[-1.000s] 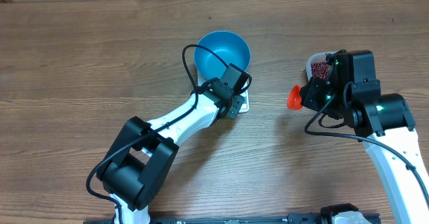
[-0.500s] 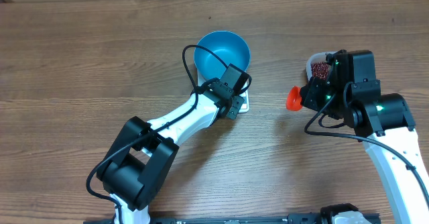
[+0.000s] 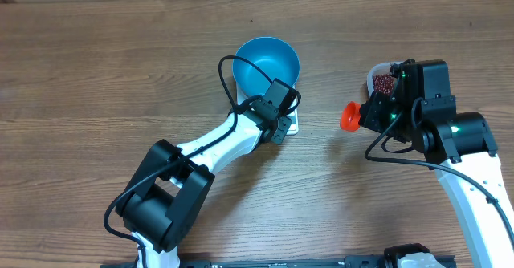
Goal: Scoop item into bowl and weigh 150g on scale
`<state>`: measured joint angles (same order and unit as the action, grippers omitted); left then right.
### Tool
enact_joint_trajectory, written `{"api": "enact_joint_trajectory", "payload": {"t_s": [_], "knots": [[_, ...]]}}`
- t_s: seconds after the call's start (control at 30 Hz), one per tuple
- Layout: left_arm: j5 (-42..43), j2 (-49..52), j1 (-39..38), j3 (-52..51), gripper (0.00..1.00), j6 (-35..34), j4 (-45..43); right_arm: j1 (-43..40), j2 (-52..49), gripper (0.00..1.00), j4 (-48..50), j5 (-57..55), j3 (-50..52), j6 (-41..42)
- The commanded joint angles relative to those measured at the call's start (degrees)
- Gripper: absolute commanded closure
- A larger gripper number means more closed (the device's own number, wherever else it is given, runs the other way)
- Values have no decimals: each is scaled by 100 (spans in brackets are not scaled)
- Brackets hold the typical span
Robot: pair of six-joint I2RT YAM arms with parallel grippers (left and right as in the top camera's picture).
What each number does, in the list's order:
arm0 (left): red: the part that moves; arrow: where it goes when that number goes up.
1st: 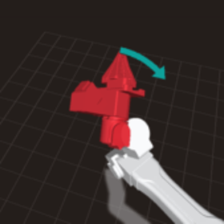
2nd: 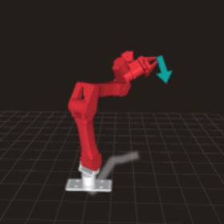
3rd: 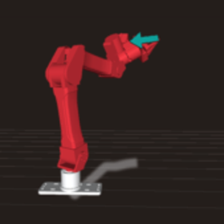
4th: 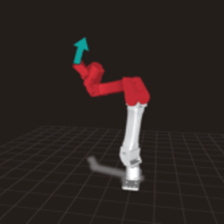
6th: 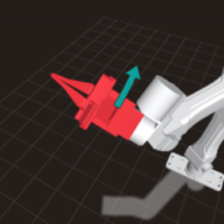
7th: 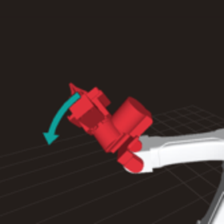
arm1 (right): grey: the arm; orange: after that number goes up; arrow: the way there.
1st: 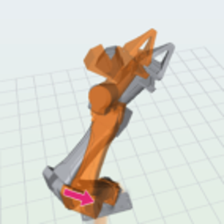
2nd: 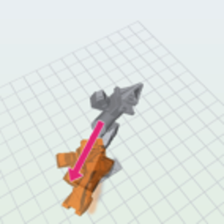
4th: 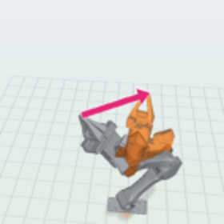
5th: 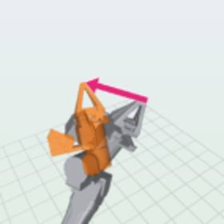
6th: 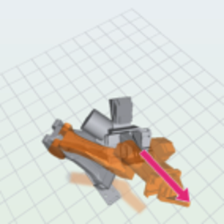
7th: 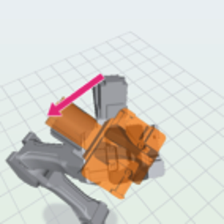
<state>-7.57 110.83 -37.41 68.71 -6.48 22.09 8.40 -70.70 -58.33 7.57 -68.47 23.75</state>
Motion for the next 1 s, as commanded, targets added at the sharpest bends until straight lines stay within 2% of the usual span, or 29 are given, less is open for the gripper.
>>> {"api": "enact_joint_trajectory", "payload": {"t_s": [0.0, 0.47, 0.57, 0.77, 0.97], "knots": [[15, 138, 26, -109, 96, -83, 15, 22, 81, 96, 39, 17, -168, -24], [11, 127, 26, -96, 96, -79, -28, 22, 81, 96, 37, 17, -168, -24], [-11, 46, 26, 96, 96, 166, 39, 22, 81, 96, 46, 15, -168, -26], [125, -7, 20, 284, 96, 129, 85, 22, 81, 96, 125, 11, -168, -28], [105, 7, 24, 282, 96, 138, -122, 22, 81, 96, 144, -4, -168, -28]]}}
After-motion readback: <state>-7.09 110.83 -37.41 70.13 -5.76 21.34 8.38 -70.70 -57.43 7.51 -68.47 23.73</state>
